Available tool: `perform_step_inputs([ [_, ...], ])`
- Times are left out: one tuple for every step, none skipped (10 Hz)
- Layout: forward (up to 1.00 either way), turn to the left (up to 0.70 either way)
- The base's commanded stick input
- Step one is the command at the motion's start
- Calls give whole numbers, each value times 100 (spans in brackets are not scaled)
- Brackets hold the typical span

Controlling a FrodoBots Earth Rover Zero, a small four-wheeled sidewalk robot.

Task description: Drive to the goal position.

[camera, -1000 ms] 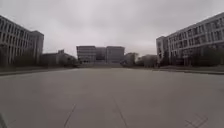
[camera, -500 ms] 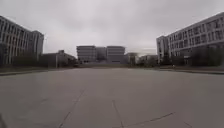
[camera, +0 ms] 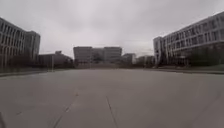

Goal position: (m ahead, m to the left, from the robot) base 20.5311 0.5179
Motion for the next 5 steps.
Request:
perform_step_inputs([
  [70, 0],
  [70, -4],
  [70, -4],
  [70, 0],
  [70, 0],
])
